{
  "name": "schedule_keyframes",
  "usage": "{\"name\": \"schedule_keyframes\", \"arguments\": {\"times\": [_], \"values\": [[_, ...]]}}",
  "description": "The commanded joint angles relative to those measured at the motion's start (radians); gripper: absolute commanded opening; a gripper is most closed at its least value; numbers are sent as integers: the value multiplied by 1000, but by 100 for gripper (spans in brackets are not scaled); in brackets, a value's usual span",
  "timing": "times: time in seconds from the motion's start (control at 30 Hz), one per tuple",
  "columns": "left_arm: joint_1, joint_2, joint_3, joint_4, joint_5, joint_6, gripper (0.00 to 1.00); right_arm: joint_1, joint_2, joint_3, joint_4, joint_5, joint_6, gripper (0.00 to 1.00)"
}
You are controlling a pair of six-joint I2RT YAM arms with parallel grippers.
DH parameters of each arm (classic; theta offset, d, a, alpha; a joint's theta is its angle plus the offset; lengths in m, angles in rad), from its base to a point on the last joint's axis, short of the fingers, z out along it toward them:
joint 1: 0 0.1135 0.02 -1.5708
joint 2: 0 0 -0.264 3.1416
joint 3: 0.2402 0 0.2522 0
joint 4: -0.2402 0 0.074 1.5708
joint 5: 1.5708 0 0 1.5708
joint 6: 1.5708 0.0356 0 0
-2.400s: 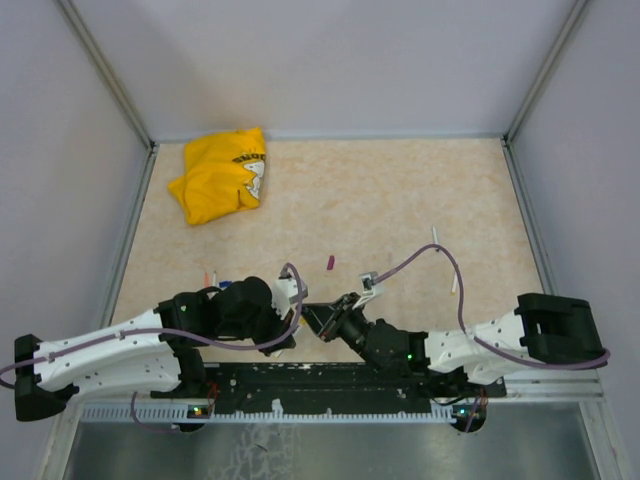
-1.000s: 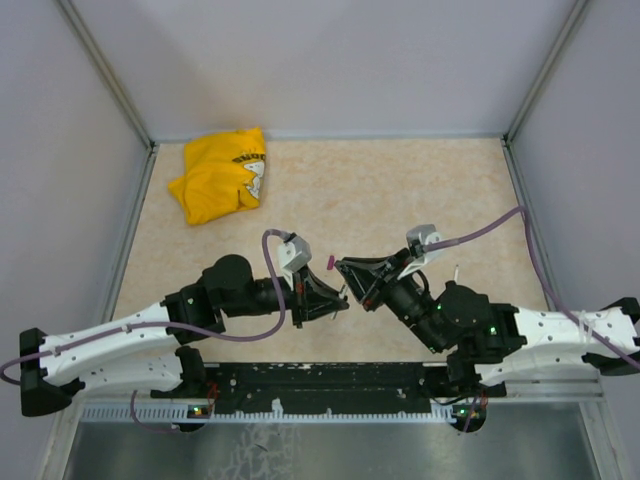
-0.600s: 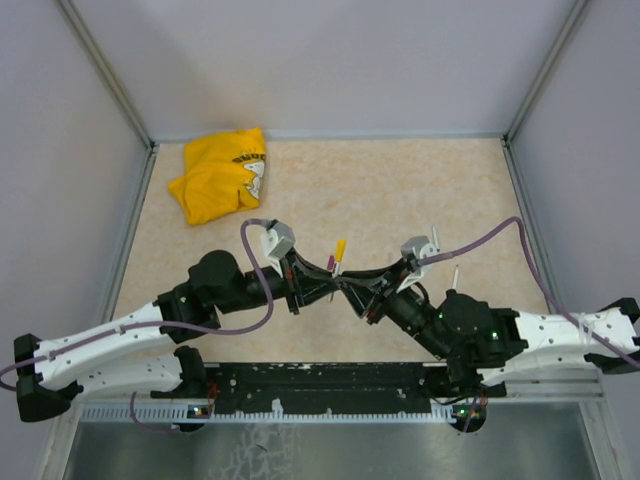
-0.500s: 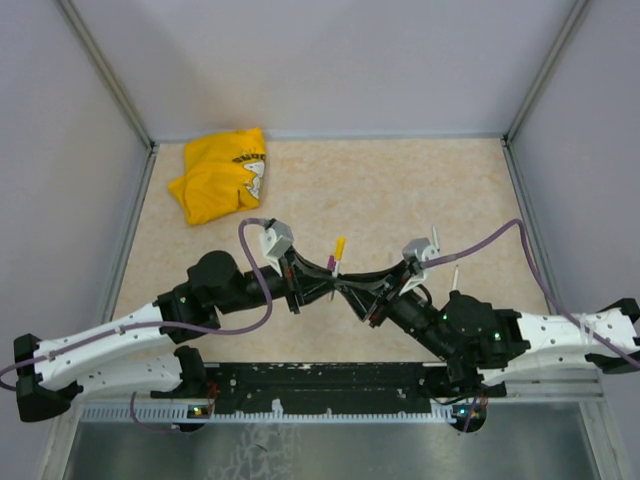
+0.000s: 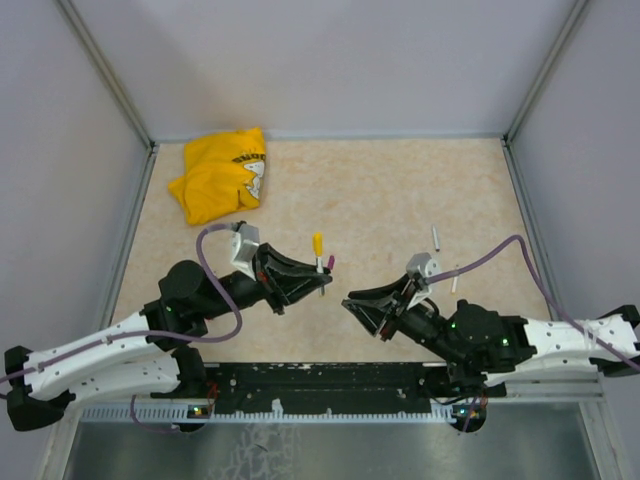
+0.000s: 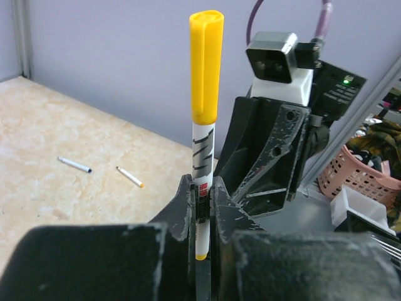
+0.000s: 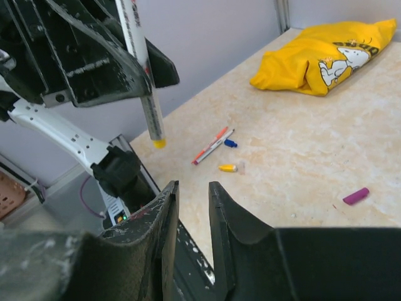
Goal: Insert the pens into the pen caps
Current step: Press the pen cap onto the pen.
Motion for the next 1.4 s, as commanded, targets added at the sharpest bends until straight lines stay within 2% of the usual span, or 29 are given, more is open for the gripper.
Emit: {"name": "schedule_keyframes", "arguments": {"times": [0.0,0.43,0.57,0.7,0.8,1.03,1.17,1.3,1.37], "values": [[3,-23,-16,86,82,45,0,10,-35,-3,-14,-42,-22,26],[2,-18,-16,120,231,92,0,10,-18,-14,-36,-21,-26,27],[3,-15,-14,97,207,79,0,10,29,11,-100,47,20,29],[3,-22,-4,18,85,60,0,-12,153,97,-232,111,91,34],[10,-46,-7,-29,14,79,0,-133,276,171,-311,8,137,34],[86,-71,37,-155,26,120,0,-440,441,223,-241,-231,151,34],[167,-68,52,-189,85,101,0,-629,457,247,-222,-341,152,34],[285,-37,57,-181,235,37,0,-852,441,254,-156,-573,171,34],[317,-17,63,-172,290,16,0,-923,422,254,-112,-652,160,35]]}}
